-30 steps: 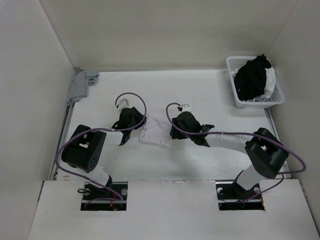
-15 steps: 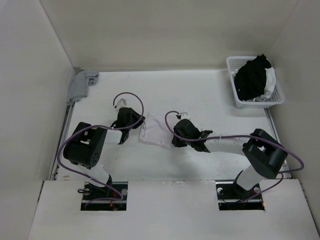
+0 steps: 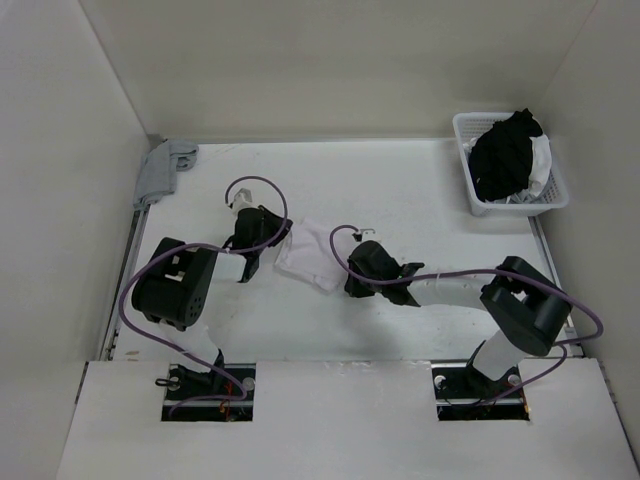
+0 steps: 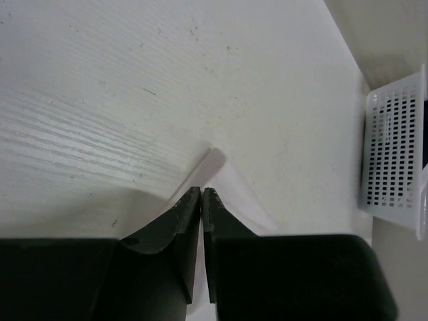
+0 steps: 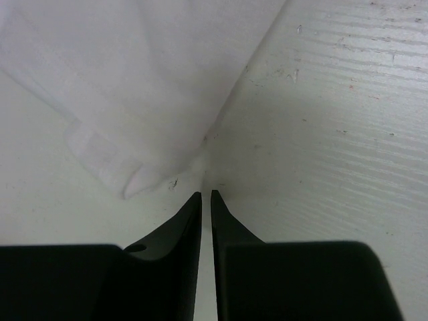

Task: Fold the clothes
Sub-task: Fold the tank top

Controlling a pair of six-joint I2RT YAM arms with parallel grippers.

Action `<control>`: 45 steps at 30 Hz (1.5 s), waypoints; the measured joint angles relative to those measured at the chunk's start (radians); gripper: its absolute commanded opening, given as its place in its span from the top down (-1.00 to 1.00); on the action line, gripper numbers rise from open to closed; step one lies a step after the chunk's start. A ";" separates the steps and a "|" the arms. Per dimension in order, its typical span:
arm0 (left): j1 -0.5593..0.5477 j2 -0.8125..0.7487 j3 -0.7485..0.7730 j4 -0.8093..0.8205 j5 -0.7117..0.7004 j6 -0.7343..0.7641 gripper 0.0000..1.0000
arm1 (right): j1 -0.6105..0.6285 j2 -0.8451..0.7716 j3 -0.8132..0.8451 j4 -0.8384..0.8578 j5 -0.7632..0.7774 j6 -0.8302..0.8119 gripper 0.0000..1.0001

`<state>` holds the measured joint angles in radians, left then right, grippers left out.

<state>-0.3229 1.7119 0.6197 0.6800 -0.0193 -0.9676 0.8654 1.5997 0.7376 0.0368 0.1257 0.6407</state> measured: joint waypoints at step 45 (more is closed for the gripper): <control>-0.022 -0.028 0.028 0.042 0.023 -0.035 0.58 | 0.053 -0.044 0.014 0.068 -0.035 0.069 0.25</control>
<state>-0.3450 1.6840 0.6479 0.7219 0.0040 -1.0031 0.9188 1.5555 0.7521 0.1051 0.0906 0.7094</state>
